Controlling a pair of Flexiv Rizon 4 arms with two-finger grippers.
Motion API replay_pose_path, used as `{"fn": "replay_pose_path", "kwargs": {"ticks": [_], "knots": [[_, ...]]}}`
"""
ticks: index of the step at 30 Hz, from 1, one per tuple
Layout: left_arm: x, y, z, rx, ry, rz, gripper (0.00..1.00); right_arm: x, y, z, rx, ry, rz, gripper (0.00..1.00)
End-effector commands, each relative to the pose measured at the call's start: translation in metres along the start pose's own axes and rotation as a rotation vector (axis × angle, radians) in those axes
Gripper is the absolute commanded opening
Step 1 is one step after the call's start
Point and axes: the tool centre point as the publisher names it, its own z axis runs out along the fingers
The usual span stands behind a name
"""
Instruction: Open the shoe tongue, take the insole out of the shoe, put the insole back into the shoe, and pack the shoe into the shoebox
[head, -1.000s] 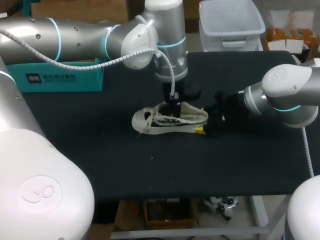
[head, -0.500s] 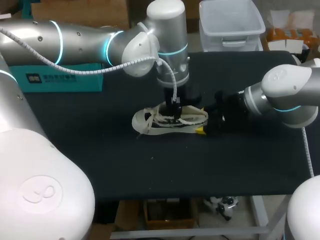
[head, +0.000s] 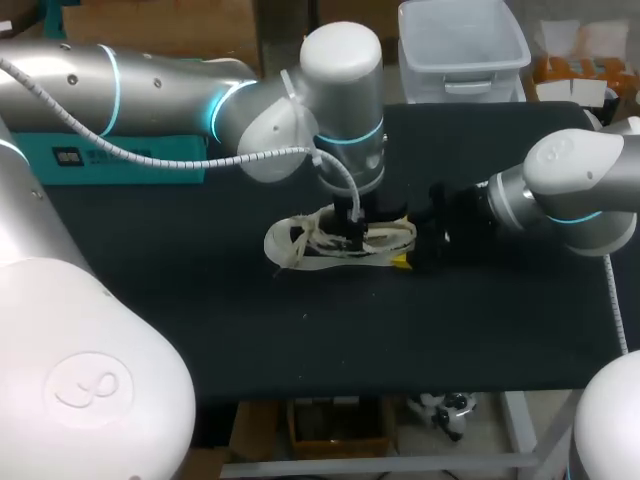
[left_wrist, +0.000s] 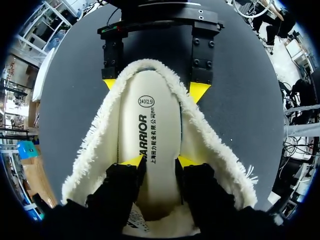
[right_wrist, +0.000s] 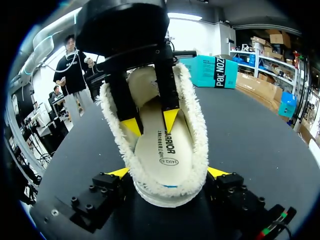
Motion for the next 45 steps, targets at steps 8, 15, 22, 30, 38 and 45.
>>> {"fn": "replay_pose_path", "kwargs": {"ticks": [8, 15, 22, 30, 38, 45], "knots": [[-0.013, -0.008, 0.06, -0.004, -0.163, -0.018, 0.28, 0.001, -0.001, 0.003, 0.0, 0.0, 0.001, 0.0], [-0.024, -0.008, 0.053, 0.011, -0.199, -0.033, 0.0, 0.001, -0.001, 0.003, 0.0, 0.0, 0.001, 0.0], [-0.028, -0.008, 0.032, 0.048, -0.19, -0.057, 0.0, 0.001, -0.001, 0.003, 0.0, 0.0, 0.001, 0.0], [-0.03, -0.01, -0.007, 0.108, -0.16, -0.102, 0.0, 0.001, -0.001, 0.003, 0.0, 0.0, 0.001, 0.0], [-0.028, -0.012, -0.035, 0.158, -0.1, -0.129, 0.0, 0.001, -0.001, 0.003, 0.0, 0.0, 0.001, 0.0], [-0.026, -0.015, -0.043, 0.194, -0.002, -0.14, 0.0, 0.001, -0.001, 0.003, 0.0, 0.0, 0.001, 0.0]]}}
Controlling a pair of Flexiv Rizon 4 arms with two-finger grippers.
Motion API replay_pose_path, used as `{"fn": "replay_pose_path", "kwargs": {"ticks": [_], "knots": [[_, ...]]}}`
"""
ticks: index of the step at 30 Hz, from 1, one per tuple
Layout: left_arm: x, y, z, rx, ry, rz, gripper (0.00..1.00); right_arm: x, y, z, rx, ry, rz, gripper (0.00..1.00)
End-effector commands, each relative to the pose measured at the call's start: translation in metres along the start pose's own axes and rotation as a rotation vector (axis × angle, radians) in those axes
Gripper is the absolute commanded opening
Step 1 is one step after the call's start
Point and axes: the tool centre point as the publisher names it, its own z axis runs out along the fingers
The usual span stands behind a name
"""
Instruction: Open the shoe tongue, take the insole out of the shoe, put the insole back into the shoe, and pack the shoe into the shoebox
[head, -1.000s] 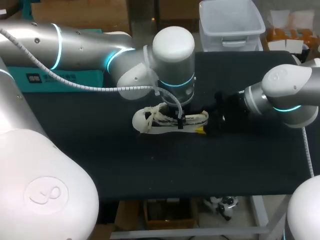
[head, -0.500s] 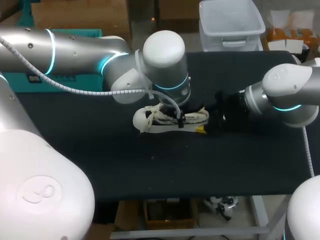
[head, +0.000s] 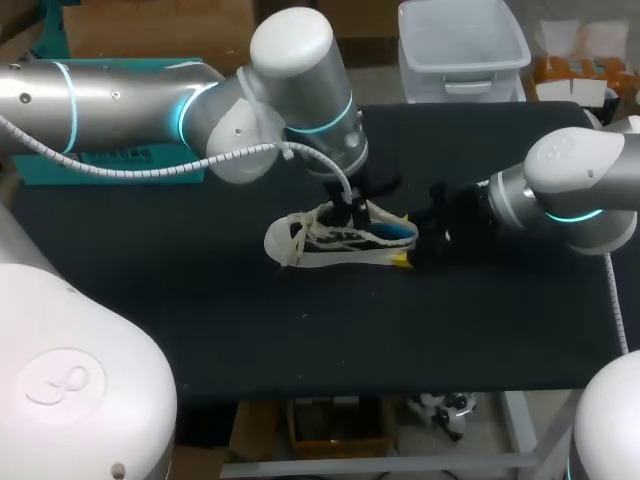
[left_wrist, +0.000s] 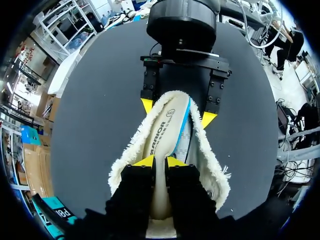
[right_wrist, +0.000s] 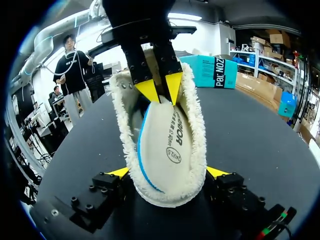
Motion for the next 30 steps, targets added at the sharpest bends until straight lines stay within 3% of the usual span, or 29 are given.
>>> {"fn": "replay_pose_path", "kwargs": {"ticks": [1, 18, 30], "knots": [[-0.004, -0.004, -0.003, 0.018, 0.076, -0.003, 0.0, 0.002, -0.001, 0.004, 0.0, -0.001, 0.0, 0.0], [0.003, -0.019, -0.03, 0.176, 0.371, 0.028, 0.0, 0.002, -0.001, 0.004, 0.0, -0.001, 0.0, 0.0], [0.033, -0.046, -0.077, 0.322, 0.452, 0.136, 0.0, 0.002, -0.001, 0.004, 0.0, -0.001, 0.0, 0.0]]}}
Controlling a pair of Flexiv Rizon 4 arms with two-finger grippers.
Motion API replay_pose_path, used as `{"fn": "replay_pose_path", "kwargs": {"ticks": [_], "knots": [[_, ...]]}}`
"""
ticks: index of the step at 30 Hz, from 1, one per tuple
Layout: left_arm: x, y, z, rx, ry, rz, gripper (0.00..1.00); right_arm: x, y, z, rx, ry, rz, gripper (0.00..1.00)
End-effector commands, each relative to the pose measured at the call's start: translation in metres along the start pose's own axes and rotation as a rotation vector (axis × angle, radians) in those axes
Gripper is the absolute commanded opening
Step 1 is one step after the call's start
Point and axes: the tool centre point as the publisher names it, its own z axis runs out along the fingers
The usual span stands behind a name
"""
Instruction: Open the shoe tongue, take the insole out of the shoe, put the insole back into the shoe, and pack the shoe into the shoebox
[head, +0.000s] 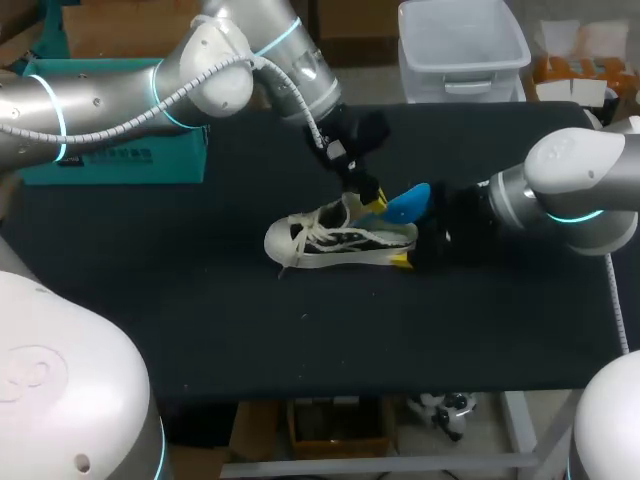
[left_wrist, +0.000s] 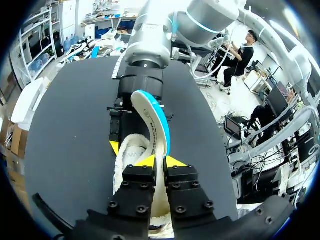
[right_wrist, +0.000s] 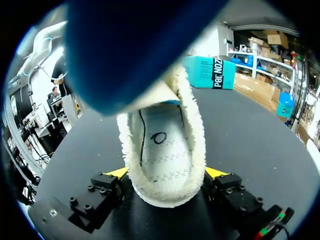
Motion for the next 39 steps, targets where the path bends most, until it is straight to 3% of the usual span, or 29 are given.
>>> {"fn": "replay_pose_path", "kwargs": {"ticks": [1, 10, 22, 29, 39], "knots": [[0.016, -0.012, -0.012, 0.036, 0.008, 0.023, 0.0, 0.001, -0.001, 0.004, 0.001, 0.0, -0.001, 0.0], [0.036, -0.034, -0.024, 0.094, 0.032, 0.078, 0.0, 0.001, -0.001, 0.004, 0.001, 0.0, -0.001, 0.0], [0.04, -0.026, -0.042, 0.13, 0.056, 0.081, 0.0, 0.001, -0.001, 0.004, 0.001, 0.0, -0.001, 0.0], [0.046, -0.038, -0.055, 0.213, 0.148, 0.117, 0.0, 0.001, -0.001, 0.004, 0.001, 0.0, -0.001, 0.0], [0.065, -0.075, -0.072, 0.324, 0.309, 0.222, 0.0, 0.001, -0.001, 0.004, 0.001, 0.0, -0.001, 0.0]]}}
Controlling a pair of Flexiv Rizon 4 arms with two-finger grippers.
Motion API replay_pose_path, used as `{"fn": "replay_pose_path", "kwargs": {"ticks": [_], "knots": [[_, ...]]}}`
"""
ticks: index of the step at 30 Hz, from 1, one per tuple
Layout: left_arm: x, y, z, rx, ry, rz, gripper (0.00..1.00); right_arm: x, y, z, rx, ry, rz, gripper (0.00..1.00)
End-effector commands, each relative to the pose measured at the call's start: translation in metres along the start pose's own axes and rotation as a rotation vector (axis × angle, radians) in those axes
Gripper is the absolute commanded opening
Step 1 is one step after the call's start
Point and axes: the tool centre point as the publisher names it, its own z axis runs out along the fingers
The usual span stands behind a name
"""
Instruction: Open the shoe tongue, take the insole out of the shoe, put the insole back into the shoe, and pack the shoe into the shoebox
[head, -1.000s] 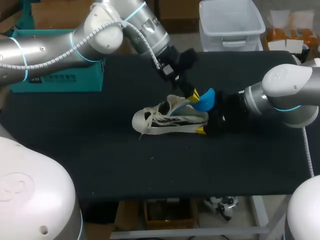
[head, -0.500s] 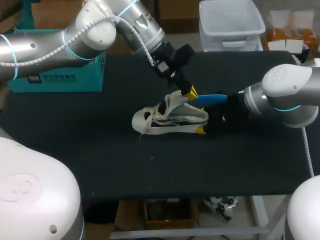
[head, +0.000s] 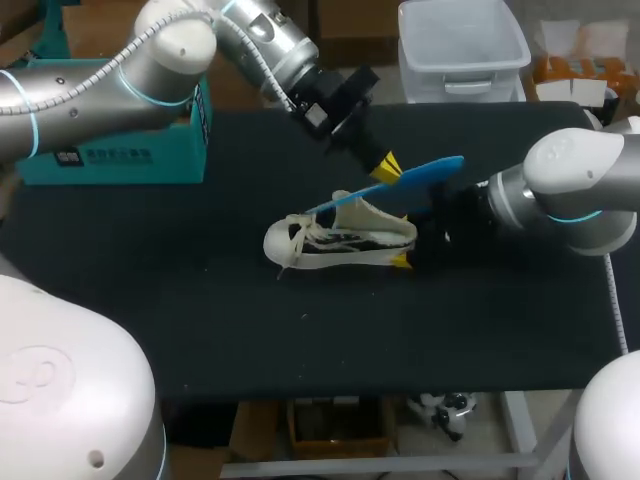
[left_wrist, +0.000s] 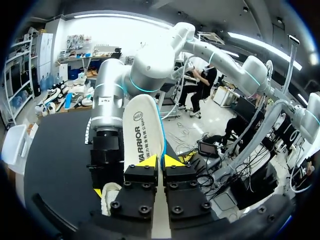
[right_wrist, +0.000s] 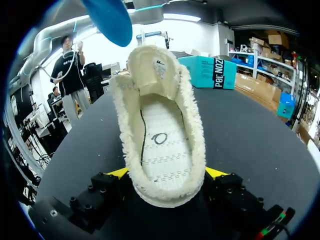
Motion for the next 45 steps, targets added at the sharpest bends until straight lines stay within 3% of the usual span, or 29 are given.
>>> {"fn": "replay_pose_path", "kwargs": {"ticks": [1, 8, 9, 10, 11, 19, 25, 33, 45], "knots": [[-0.004, -0.008, -0.003, 0.023, 0.097, 0.031, 0.0, 0.001, -0.002, 0.003, 0.001, -0.001, 0.0, 0.0], [0.007, -0.019, -0.016, 0.058, 0.172, 0.083, 0.0, 0.001, -0.001, 0.002, 0.019, -0.001, 0.004, 0.0], [0.01, -0.019, -0.018, 0.064, 0.185, 0.091, 0.0, 0.002, 0.0, 0.001, 0.026, -0.004, 0.009, 0.17], [0.011, -0.019, -0.02, 0.068, 0.194, 0.094, 0.0, 0.002, 0.0, 0.0, 0.027, -0.004, 0.008, 0.66], [0.014, -0.018, -0.022, 0.073, 0.206, 0.104, 0.0, 0.002, 0.0, -0.001, 0.031, -0.005, 0.01, 1.0], [0.031, -0.011, -0.035, 0.087, 0.234, 0.137, 0.0, 0.013, -0.001, -0.014, 0.069, -0.038, 0.032, 1.0], [0.05, 0.002, -0.049, 0.114, 0.238, 0.152, 0.0, 0.02, 0.005, -0.042, 0.155, -0.068, 0.036, 1.0], [0.072, 0.021, -0.073, 0.129, 0.158, 0.147, 0.0, 0.013, 0.033, -0.072, 0.258, -0.096, -0.018, 1.0], [0.088, 0.054, -0.101, 0.126, 0.06, 0.096, 0.0, -0.008, 0.076, -0.072, 0.425, -0.083, -0.076, 1.0]]}}
